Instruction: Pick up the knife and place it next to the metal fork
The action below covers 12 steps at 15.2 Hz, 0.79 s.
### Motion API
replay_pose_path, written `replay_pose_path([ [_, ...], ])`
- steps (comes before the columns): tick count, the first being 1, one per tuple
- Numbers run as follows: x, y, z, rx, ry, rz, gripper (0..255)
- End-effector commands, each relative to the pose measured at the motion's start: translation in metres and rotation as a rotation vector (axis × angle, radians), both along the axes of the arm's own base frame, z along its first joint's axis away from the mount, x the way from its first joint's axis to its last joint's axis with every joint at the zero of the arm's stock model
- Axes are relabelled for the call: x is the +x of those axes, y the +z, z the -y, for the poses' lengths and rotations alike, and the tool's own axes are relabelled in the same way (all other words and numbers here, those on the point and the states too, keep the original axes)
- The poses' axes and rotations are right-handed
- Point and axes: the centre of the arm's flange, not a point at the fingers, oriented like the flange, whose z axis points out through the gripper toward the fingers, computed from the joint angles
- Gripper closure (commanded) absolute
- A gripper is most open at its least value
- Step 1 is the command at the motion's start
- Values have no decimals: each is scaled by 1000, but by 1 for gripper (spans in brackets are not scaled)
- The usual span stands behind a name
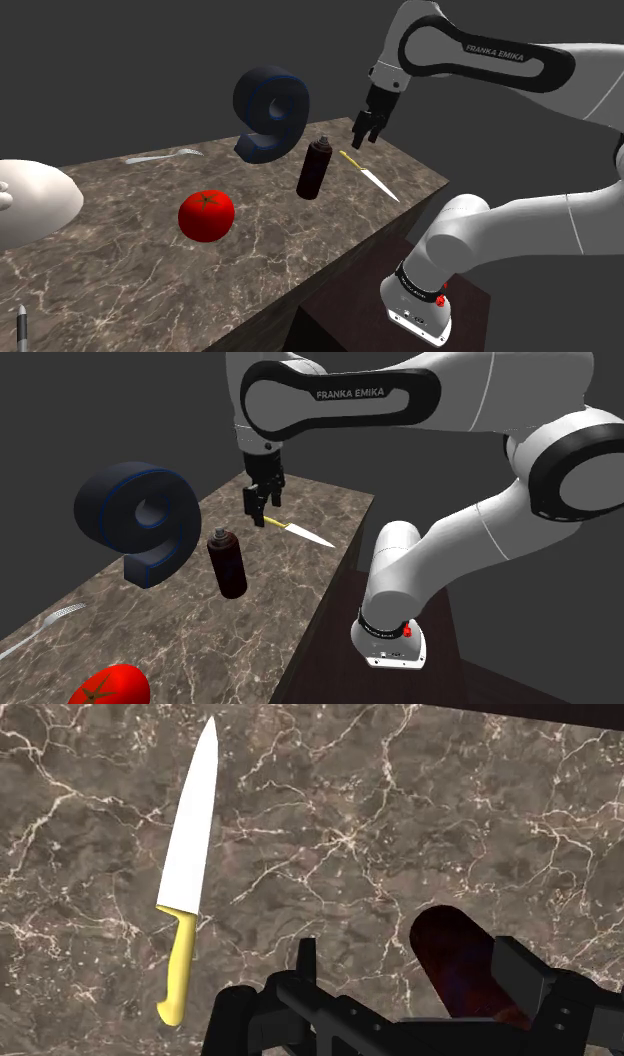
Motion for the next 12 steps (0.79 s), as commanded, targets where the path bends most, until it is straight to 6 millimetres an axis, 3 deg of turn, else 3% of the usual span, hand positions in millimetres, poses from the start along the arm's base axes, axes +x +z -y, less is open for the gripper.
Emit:
replay_pose_path([
  [1, 6, -16, 19, -7, -2, 2, 0],
  [12, 31, -102, 128, -40, -16, 9, 0],
])
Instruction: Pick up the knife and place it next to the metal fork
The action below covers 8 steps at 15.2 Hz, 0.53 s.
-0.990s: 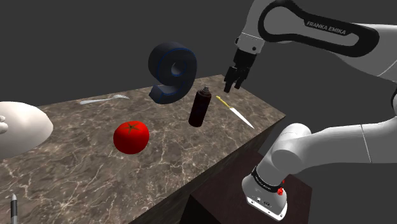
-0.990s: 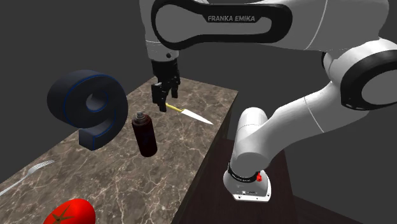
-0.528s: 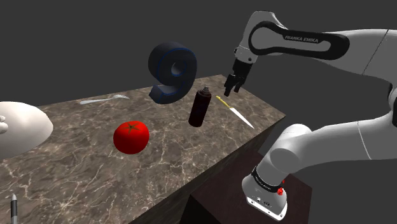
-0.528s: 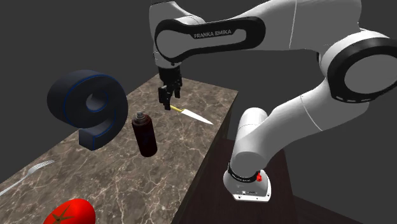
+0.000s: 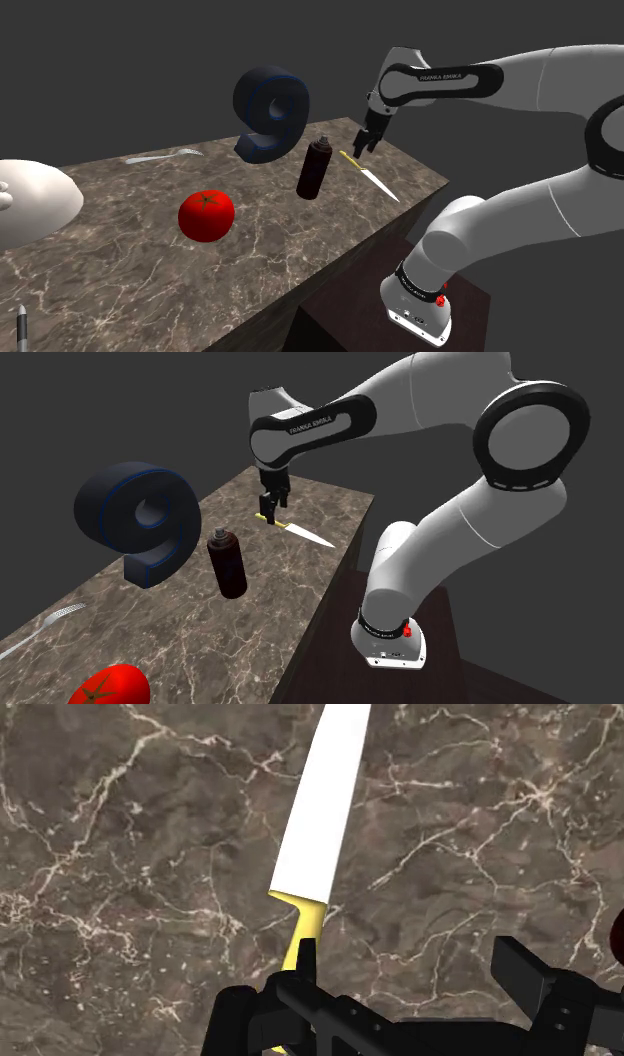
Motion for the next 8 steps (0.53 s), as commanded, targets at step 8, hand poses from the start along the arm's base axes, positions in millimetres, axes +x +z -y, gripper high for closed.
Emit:
replay_pose_path([
  [8, 10, -53, 45, -15, -5, 4, 0],
])
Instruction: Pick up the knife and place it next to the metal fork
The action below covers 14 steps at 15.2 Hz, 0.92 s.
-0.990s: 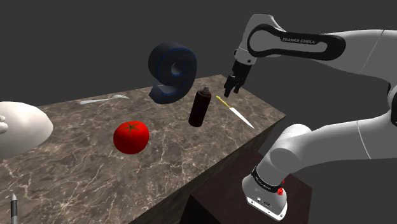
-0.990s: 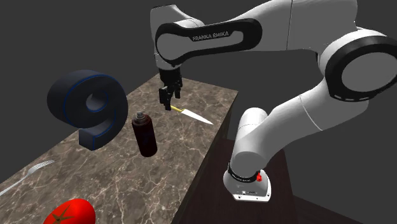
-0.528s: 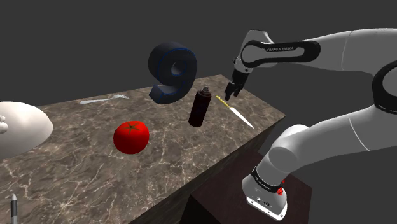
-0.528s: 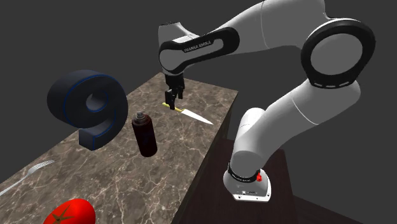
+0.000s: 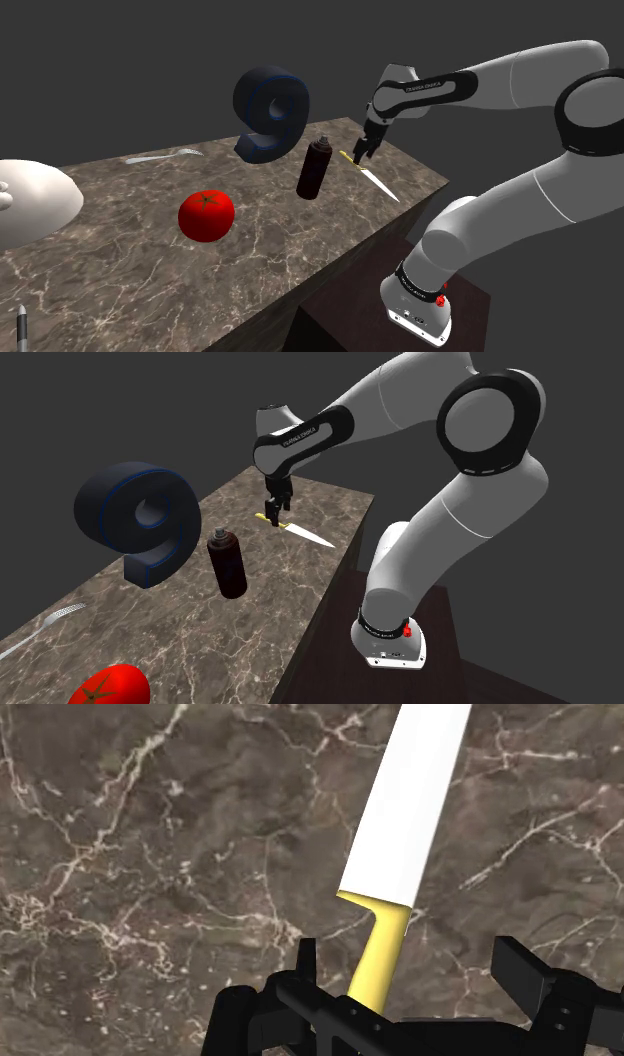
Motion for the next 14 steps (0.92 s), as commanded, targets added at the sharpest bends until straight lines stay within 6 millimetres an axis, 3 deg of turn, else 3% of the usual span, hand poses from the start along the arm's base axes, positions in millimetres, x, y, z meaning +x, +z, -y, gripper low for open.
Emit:
replay_pose_path([
  [1, 1, -11, 0, 0, 0, 1, 0],
  [4, 1, -24, 0, 0, 0, 1, 0],
  [11, 1, -24, 0, 0, 0, 1, 0],
  [12, 1, -24, 0, 0, 0, 1, 255],
  [14, 1, -24, 0, 0, 0, 1, 255],
])
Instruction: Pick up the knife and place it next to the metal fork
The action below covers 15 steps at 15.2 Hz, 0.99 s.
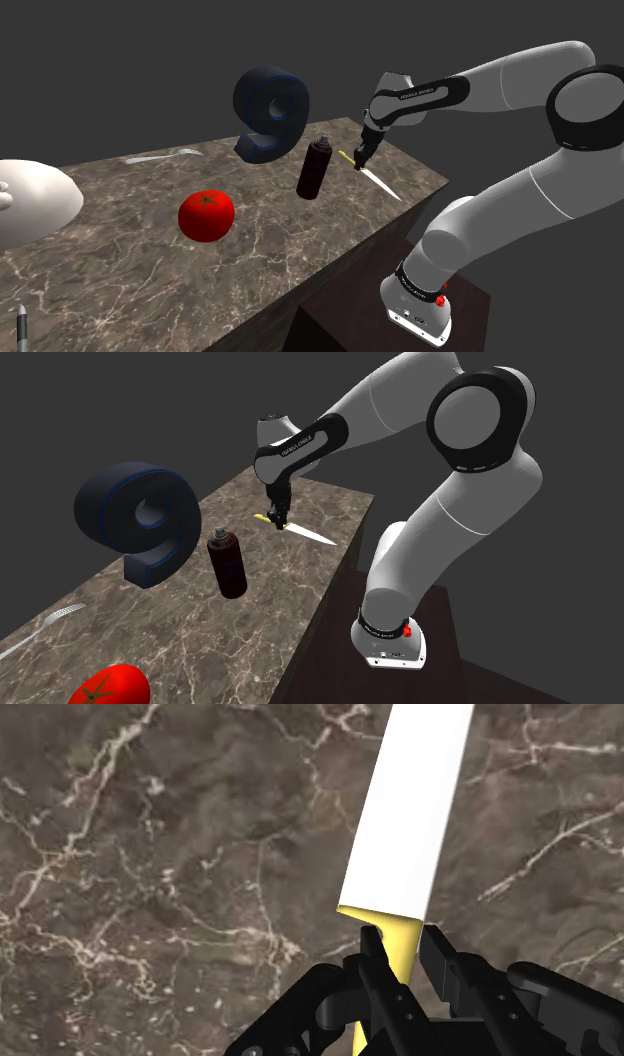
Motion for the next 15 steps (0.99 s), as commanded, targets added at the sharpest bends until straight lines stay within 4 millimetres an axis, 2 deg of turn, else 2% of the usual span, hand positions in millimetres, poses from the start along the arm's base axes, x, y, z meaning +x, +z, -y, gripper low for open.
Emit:
replay_pose_path([
  [1, 0, 0, 0, 0, 0, 0, 255],
  [7, 0, 0, 0, 0, 0, 0, 255],
  [15, 0, 42, 0, 0, 0, 0, 255],
])
